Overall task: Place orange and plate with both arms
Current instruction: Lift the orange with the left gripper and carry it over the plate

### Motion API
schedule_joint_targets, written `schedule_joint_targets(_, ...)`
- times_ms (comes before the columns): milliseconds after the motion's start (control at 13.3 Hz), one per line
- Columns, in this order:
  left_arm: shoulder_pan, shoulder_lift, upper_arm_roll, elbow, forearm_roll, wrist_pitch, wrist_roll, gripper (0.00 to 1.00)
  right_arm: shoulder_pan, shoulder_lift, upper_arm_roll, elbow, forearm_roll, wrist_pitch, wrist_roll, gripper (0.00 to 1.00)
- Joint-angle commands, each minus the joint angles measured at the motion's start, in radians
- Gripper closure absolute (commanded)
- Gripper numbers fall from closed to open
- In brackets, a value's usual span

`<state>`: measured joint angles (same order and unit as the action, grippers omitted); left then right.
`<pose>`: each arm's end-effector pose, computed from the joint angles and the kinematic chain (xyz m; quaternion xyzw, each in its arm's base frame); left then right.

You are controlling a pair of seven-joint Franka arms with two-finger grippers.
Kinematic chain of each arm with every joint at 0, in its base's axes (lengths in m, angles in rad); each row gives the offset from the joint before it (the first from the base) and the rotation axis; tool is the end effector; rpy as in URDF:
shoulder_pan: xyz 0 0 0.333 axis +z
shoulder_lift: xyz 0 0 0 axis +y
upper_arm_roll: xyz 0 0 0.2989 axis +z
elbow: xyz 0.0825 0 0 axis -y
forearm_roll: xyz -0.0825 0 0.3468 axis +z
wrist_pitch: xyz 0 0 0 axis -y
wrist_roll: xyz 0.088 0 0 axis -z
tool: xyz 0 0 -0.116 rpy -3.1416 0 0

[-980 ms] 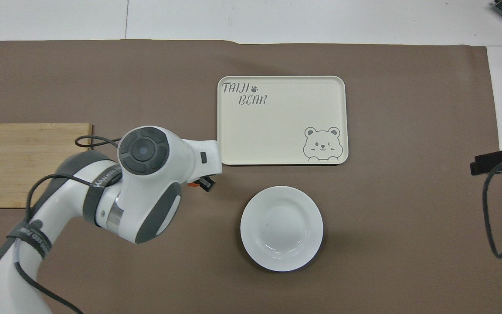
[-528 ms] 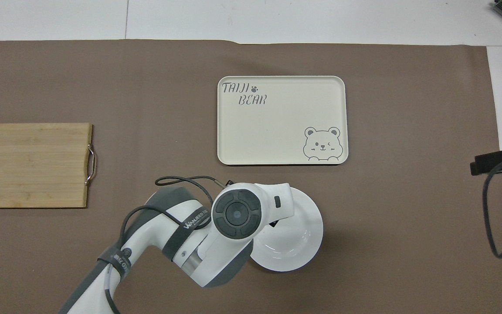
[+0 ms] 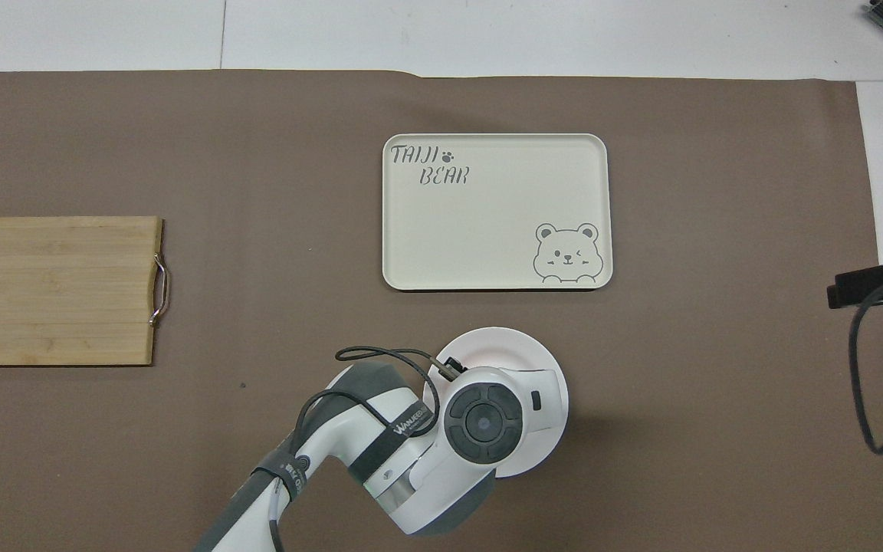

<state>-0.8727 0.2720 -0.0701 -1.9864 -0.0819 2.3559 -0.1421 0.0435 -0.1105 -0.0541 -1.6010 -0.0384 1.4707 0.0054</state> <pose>0.3401 -0.4686 0.3360 0.9301 -0.3619 0.0213 0.0592 0.4737 -0.0114 0.6315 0.9998 -0.0095 -0.0100 0.0161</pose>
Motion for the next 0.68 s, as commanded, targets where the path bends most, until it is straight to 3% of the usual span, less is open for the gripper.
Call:
schedule_joint_targets(0,-0.015,-0.008,0.012,-0.003,-0.032,0.005,-0.005,0.00,-0.014,-0.008,0.005,0.000,0.023,-0.007,0.005,0.00)
schedule_joint_targets(302,0.006,-0.046,0.019,0.011,-0.033,-0.069,-0.005,0.00,-0.014,-0.008,0.005,0.000,0.025,-0.007,0.005,0.00)
schedule_joint_targets(603,0.107,-0.135,0.024,0.011,-0.032,-0.197,0.004,0.00,-0.014,-0.008,0.005,0.001,0.025,-0.016,0.005,0.00)
